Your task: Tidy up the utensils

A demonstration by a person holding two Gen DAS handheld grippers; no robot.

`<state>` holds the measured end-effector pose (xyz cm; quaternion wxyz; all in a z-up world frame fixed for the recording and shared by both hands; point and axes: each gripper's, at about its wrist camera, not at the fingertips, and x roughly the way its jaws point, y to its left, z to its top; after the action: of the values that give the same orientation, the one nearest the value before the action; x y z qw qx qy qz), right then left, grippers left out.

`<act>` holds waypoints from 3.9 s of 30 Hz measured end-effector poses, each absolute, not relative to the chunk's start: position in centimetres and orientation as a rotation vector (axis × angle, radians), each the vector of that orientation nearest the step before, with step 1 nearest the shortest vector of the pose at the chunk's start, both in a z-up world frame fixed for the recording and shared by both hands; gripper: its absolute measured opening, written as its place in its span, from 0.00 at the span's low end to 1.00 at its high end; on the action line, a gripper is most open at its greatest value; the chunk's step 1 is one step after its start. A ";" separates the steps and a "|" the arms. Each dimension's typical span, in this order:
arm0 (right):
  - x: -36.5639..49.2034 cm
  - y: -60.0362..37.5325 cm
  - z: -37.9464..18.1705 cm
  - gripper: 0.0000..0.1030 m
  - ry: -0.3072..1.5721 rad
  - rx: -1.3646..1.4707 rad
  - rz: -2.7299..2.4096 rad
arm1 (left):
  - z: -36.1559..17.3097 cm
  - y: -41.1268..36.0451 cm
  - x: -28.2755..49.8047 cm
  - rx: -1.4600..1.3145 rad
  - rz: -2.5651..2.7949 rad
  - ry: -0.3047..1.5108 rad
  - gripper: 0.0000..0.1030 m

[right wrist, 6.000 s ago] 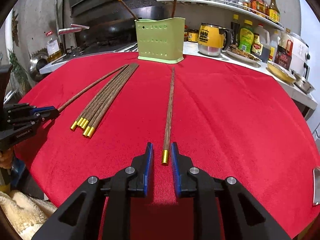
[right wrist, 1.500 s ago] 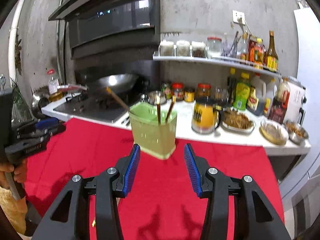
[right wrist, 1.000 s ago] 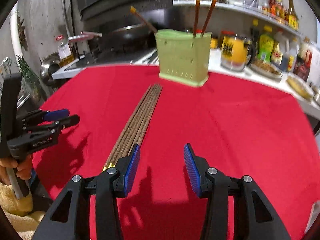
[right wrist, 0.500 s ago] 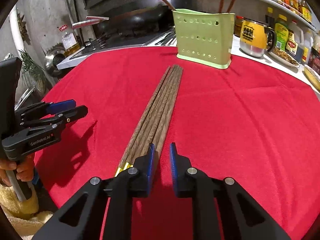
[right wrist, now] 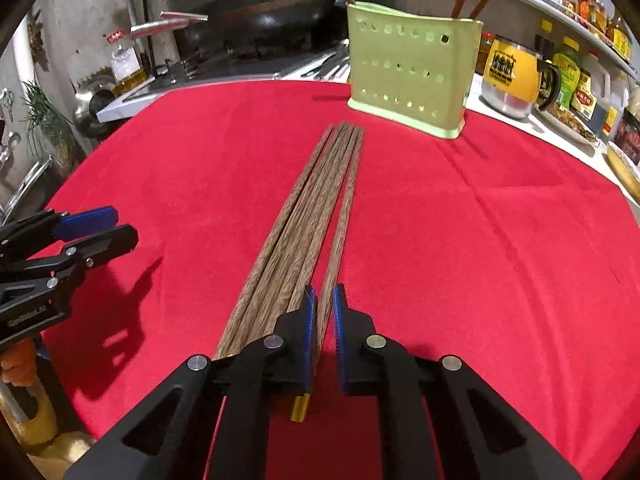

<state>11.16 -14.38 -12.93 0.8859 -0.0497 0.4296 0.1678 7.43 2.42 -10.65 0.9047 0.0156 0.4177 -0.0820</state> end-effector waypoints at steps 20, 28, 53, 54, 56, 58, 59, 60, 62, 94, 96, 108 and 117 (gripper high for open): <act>8.2 -24.4 -13.2 0.07 0.887 0.016 0.203 | -12.5 -4.9 10.4 0.023 -0.349 0.993 0.28; 8.2 -24.2 -13.2 0.08 0.877 0.017 0.211 | -12.8 -7.2 10.5 0.252 -0.226 0.992 0.27; 4.3 -24.5 -13.6 0.30 0.818 0.008 0.224 | -13.1 -2.8 4.2 0.185 -0.224 0.868 0.25; 4.1 -24.4 -13.6 0.30 0.816 0.005 0.223 | -13.1 -3.0 4.2 0.182 -0.217 0.869 0.25; 3.9 -24.3 -13.6 0.30 0.812 -0.001 0.221 | -13.1 -3.2 4.0 0.159 -0.232 0.877 0.28; 3.8 -24.2 -13.6 0.30 0.810 -0.003 0.221 | -13.0 -3.3 3.8 0.146 -0.240 0.886 0.29; 3.7 -24.2 -13.7 0.30 0.809 -0.003 0.223 | -13.0 -3.3 3.7 0.141 -0.240 0.890 0.29; 3.7 -24.2 -13.7 0.30 0.808 -0.002 0.224 | -13.0 -3.4 3.6 0.139 -0.239 0.894 0.29; 3.7 -24.3 -13.7 0.30 0.806 0.003 0.225 | -13.0 -3.4 3.5 0.140 -0.233 0.901 0.29; 2.1 -24.5 -12.6 0.07 0.708 0.017 0.202 | -10.8 -1.6 3.4 0.102 -0.211 0.745 0.07; 2.0 -24.6 -11.0 0.07 0.679 0.029 0.214 | -9.0 -1.0 3.0 0.078 -0.209 0.691 0.07; 1.6 -25.3 -0.2 0.07 0.462 0.063 0.258 | 1.9 1.9 1.0 0.011 -0.203 0.359 0.07; 2.1 -24.9 4.8 0.07 0.363 0.029 0.257 | 4.2 2.4 0.7 -0.001 -0.214 0.308 0.07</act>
<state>2.13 -24.92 4.77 0.9753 0.0142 0.1800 0.1275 0.72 2.36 4.16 0.9825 -0.0006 0.1530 -0.1062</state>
